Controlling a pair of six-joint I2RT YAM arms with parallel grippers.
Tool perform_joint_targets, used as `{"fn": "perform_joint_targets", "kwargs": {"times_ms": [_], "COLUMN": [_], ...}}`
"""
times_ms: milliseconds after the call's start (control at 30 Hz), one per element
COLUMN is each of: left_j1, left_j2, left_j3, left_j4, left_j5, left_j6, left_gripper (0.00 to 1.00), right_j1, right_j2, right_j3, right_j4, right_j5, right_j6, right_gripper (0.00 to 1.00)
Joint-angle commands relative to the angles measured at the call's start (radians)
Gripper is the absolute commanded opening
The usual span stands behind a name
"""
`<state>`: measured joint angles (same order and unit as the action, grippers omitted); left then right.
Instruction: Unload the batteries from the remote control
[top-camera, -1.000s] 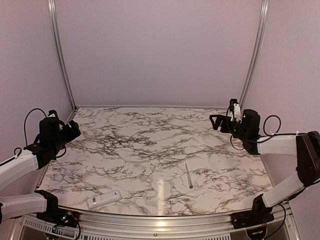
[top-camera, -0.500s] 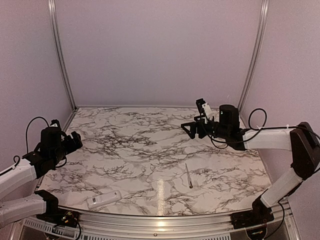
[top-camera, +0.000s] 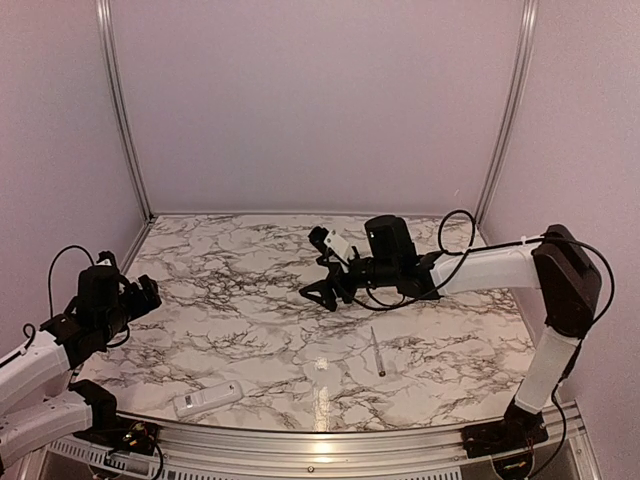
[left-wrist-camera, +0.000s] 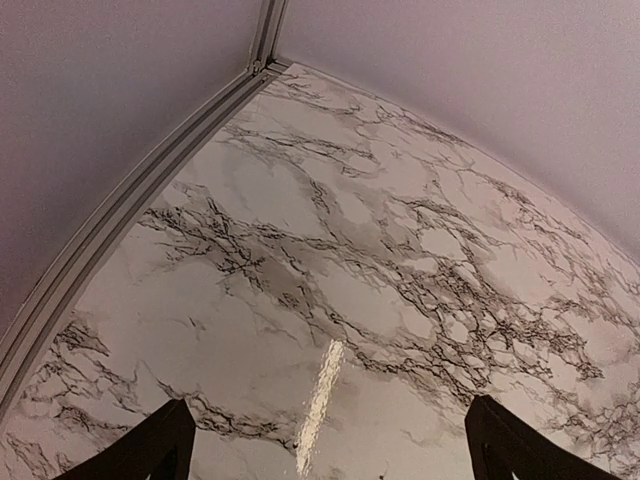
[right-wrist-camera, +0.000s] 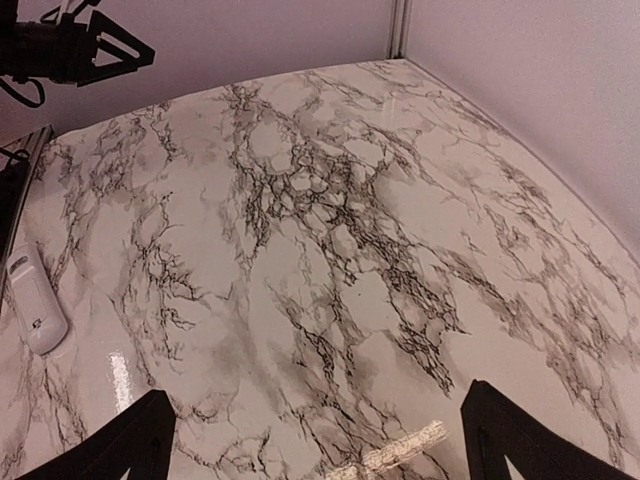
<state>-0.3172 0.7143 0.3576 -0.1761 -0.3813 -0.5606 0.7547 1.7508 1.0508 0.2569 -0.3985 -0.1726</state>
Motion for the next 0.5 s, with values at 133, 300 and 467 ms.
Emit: {"fn": "perform_joint_targets", "kwargs": {"times_ms": [133,300,467], "left_j1": [-0.003,-0.003,-0.003], "left_j2": [-0.087,-0.131,-0.149], "left_j3": [-0.052,-0.067,-0.076], "left_j4": [-0.052,-0.057,-0.056], "left_j5": [-0.047,-0.063,-0.064], "left_j6": [-0.038,-0.049,-0.054], "left_gripper": [0.99,0.99,0.99], "right_j1": [0.136,0.177,0.233], "right_j2": [0.147,0.210,0.296], "right_j3": [0.203,0.268,0.360], "right_j4": [-0.196,-0.246,-0.376], "right_j5": [-0.058,-0.113,-0.142], "right_j6": [-0.178,-0.217,-0.279], "right_gripper": [0.98,0.98,0.94]}}
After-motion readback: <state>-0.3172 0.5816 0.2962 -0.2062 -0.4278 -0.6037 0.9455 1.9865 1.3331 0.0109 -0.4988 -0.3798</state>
